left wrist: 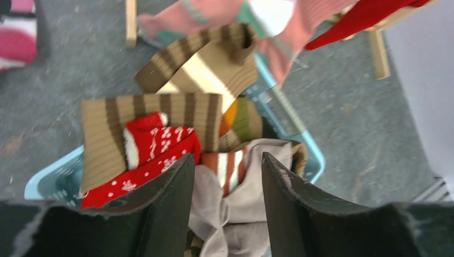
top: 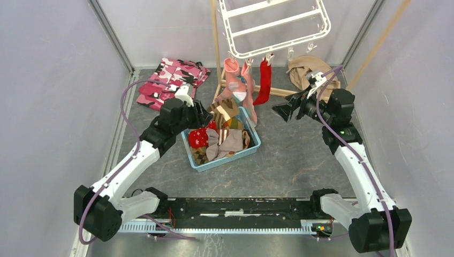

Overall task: Clip the socks to the hanger
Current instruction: Pick up the sock from the bin.

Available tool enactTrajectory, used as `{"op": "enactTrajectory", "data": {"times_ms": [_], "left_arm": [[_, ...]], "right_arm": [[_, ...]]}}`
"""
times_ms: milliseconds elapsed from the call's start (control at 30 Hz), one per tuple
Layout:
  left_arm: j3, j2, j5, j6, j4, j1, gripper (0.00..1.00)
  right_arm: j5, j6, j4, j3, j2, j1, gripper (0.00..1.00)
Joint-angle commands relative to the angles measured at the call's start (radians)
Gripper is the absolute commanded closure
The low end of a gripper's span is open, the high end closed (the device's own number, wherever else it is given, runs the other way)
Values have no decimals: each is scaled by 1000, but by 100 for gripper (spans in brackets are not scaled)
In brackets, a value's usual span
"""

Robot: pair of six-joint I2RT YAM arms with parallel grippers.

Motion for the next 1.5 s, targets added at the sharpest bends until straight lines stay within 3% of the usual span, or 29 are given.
{"op": "enactTrajectory", "data": {"times_ms": [0,67,200,433,667,800,867,967,1233,1467], "left_arm": [[11,73,-132,-102,-58,5,49],[64,150,-166,-138,-117,4,57],[176,318,-223,-183,-241,3,60],[312,499,-368,-243,-354,-25,48],[372,583,-376,-267,-365,-33,44],[389,578,-400,-264,-401,-36,54],[380,561,-404,-251,-412,-36,72],[366,518,-389,-230,-419,-36,84],[359,331,-334,-133,-394,-36,92],[277,187,-109,6,-272,-36,95]], "right_arm": [[57,15,-15,-35,-16,14,13],[70,15,-17,-45,-10,16,13],[73,15,-7,-63,1,18,13],[65,14,6,-68,21,22,13],[55,12,34,-69,38,24,13],[48,5,38,-64,49,26,13],[46,2,40,-61,55,26,13],[40,0,46,-55,68,27,14],[2,5,82,-26,101,36,14],[-42,-32,89,-1,101,64,15]]}}
